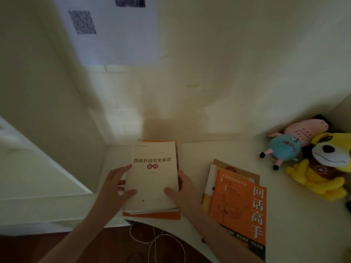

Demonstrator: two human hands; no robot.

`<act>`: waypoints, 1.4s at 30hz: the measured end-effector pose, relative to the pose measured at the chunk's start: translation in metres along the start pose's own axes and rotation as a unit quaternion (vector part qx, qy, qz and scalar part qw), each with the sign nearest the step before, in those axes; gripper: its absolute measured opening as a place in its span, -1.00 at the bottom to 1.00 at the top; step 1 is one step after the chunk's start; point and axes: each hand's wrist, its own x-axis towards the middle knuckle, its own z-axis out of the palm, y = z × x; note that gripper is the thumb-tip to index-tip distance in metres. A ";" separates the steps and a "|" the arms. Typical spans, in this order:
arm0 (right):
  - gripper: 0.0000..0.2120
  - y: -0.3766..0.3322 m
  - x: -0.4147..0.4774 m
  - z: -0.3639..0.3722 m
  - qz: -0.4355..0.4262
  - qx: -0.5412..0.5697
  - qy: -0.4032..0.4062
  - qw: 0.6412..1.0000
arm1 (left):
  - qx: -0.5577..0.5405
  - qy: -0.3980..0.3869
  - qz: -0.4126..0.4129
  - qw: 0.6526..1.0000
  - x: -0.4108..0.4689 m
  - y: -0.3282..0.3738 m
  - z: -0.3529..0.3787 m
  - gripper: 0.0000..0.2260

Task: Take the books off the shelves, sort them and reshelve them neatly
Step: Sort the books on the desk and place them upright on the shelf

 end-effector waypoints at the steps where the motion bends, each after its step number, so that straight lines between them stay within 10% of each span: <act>1: -0.62 -0.001 0.000 0.002 0.001 -0.029 0.010 1.000 | 0.033 0.010 0.012 0.999 -0.001 0.001 0.001 -0.42; 5: -0.52 0.000 0.000 0.001 0.012 -0.124 0.025 0.992 | 0.174 0.044 0.016 0.984 0.000 -0.003 0.005 -0.38; 20: -0.51 -0.004 0.004 -0.009 0.116 -0.097 -0.028 0.988 | -0.168 -0.023 -0.176 0.970 0.006 0.004 0.012 -0.48; 29: -0.58 0.017 -0.012 -0.042 0.081 0.110 0.028 0.990 | -0.357 -0.084 -0.141 0.920 -0.009 0.051 0.037 -0.37; 33: -0.26 0.020 -0.023 -0.093 -0.026 0.214 0.018 0.976 | -0.425 -0.136 -0.158 0.881 0.002 0.078 0.063 -0.45; 42: -0.44 0.063 -0.064 -0.172 0.003 0.293 0.021 0.956 | -0.293 -0.287 -0.138 0.902 0.000 0.107 0.133 -0.66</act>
